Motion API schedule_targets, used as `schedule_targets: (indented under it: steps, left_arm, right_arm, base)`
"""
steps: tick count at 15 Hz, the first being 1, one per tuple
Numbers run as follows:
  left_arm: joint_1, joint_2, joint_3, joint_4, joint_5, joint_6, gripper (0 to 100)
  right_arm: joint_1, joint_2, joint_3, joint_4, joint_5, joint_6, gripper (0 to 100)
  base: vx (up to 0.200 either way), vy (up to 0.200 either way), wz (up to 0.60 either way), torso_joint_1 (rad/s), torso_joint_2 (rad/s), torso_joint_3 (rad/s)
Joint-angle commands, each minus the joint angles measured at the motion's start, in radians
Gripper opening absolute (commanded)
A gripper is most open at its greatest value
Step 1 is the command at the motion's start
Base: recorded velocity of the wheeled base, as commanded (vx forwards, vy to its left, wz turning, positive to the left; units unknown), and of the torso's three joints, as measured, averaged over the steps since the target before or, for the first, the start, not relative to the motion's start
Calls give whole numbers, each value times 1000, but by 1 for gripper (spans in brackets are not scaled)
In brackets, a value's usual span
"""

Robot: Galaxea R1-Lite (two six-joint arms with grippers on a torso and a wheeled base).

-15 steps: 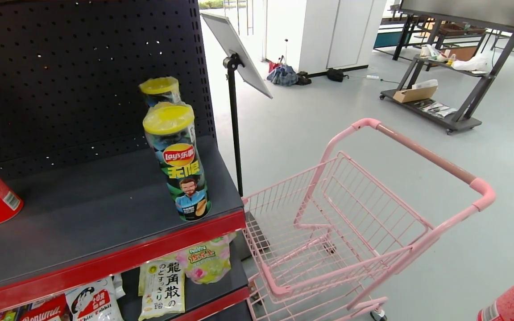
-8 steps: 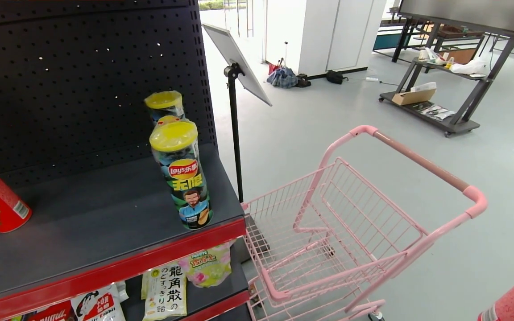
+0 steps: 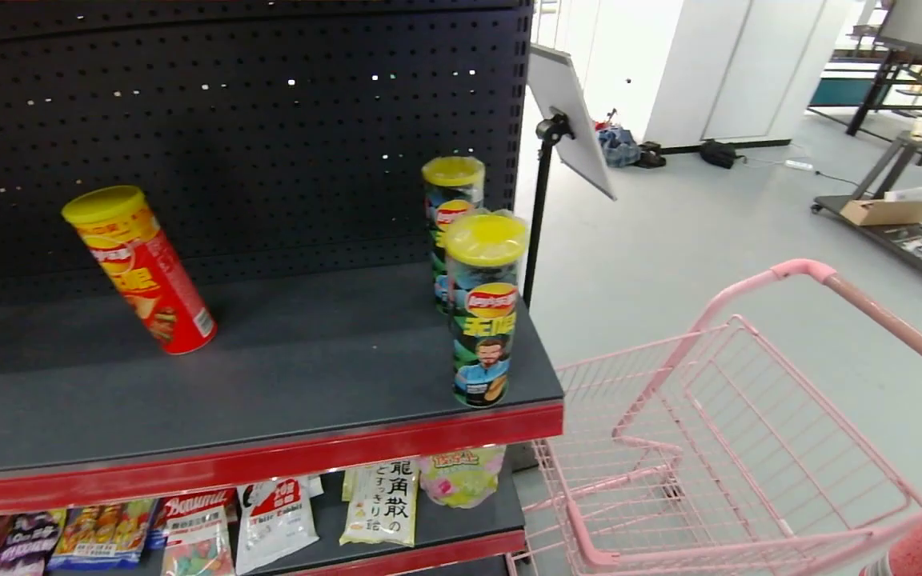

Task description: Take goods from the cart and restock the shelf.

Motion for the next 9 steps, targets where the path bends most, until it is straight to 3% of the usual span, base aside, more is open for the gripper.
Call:
schedule_targets:
  steps: [1, 8, 9]
  left_arm:
    - [0, 1, 0, 0, 0, 0, 100]
    - [0, 1, 0, 0, 0, 0, 100]
    - [0, 1, 0, -1, 0, 2, 100]
  right_arm:
    - [5, -29, 20, 1, 1, -9, 0]
    - [7, -262, 116, 8, 11, -14, 0]
    - [7, -294, 135, 8, 9, -14, 0]
  base:
    - [0, 0, 0, 0, 0, 0]
    - [0, 0, 0, 0, 0, 0]
    - [0, 200, 0, 2, 7, -2]
